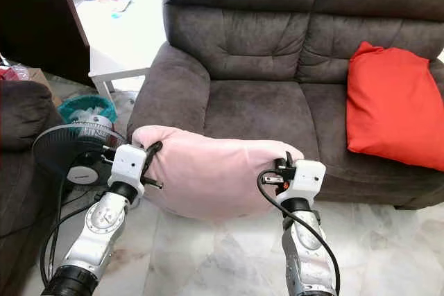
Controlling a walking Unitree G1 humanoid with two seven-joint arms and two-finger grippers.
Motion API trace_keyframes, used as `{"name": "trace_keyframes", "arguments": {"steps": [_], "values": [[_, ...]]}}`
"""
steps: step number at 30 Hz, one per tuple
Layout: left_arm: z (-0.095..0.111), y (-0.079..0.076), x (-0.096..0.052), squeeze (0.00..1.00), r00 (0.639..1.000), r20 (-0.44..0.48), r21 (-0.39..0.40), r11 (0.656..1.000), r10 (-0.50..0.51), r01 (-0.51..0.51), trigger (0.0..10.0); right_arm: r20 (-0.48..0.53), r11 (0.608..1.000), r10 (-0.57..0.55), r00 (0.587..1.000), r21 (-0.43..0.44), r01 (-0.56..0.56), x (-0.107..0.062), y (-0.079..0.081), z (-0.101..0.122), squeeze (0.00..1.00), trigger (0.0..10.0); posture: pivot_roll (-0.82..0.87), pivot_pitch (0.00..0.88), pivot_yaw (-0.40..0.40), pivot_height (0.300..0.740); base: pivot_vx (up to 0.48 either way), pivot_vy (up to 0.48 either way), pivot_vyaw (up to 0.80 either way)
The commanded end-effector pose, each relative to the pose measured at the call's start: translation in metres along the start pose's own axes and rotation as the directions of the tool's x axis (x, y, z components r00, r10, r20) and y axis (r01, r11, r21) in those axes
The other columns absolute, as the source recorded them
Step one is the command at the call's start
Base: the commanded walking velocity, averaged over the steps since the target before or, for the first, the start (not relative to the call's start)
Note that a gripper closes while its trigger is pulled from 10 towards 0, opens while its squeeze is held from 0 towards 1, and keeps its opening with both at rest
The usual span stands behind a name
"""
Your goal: Move the pillow to the sofa from floor
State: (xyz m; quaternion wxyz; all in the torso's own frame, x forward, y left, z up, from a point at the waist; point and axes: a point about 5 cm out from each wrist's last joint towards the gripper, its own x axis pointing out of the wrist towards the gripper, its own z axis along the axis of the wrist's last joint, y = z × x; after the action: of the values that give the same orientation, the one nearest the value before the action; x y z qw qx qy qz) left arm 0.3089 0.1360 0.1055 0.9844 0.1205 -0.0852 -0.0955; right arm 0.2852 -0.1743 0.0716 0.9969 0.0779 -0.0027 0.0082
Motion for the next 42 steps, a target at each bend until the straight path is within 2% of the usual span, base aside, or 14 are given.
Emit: {"name": "trace_keyframes", "arguments": {"steps": [1, 13, 17, 21, 30, 38, 42], "values": [[0.010, 0.008, 0.006, 0.00, 0.998, 0.051, 0.000, 0.999, 0.034, -0.034, 10.0, 0.062, 1.000, -0.014, 0.998, -0.013, 0.014, 0.005, -0.007, 0.013, 0.00, 10.0, 0.07, 0.000, -0.044, 0.740, 0.000, 0.000, -0.77], [0.017, 0.025, 0.009, 0.00, 0.991, 0.075, -0.022, 0.994, 0.112, -0.111, 10.0, 0.099, 0.998, -0.011, 0.995, -0.068, 0.017, -0.001, -0.021, 0.026, 0.00, 10.0, 0.08, 0.000, -0.071, 0.740, 0.000, 0.000, 0.00], [0.014, 0.027, 0.003, 0.00, 0.991, 0.063, -0.019, 0.993, 0.119, -0.118, 10.0, 0.108, 0.998, -0.019, 0.994, -0.062, 0.025, -0.003, -0.022, 0.028, 0.00, 10.0, 0.10, 0.000, -0.071, 0.740, 0.000, 0.000, 0.00], [0.011, 0.030, -0.006, 0.00, 0.990, 0.050, -0.014, 0.992, 0.129, -0.128, 10.0, 0.095, 0.998, -0.004, 0.995, -0.059, 0.009, -0.006, -0.014, 0.023, 0.00, 10.0, 0.10, 0.000, -0.055, 0.740, 0.000, 0.000, 0.00], [0.013, 0.014, -0.006, 0.00, 0.996, 0.056, -0.010, 0.997, 0.074, -0.073, 10.0, 0.099, 0.996, -0.025, 0.995, -0.079, 0.033, -0.008, -0.022, 0.028, 0.00, 10.0, 0.10, 0.000, -0.062, 0.740, 0.000, 0.000, 0.00], [0.015, 0.015, -0.009, 0.00, 0.997, 0.057, -0.004, 0.999, 0.051, -0.051, 10.0, 0.098, 0.996, -0.030, 0.995, -0.075, 0.038, -0.005, -0.019, 0.028, 0.00, 10.0, 0.11, 0.000, -0.057, 0.740, 0.000, 0.000, 0.00], [0.015, 0.018, -0.001, 0.00, 0.996, 0.059, -0.004, 0.998, 0.069, -0.068, 10.0, 0.106, 0.997, -0.030, 0.994, -0.069, 0.037, -0.002, -0.015, 0.032, 0.00, 10.0, 0.06, 0.000, -0.062, 0.740, 0.000, -0.317, 0.00]]}}
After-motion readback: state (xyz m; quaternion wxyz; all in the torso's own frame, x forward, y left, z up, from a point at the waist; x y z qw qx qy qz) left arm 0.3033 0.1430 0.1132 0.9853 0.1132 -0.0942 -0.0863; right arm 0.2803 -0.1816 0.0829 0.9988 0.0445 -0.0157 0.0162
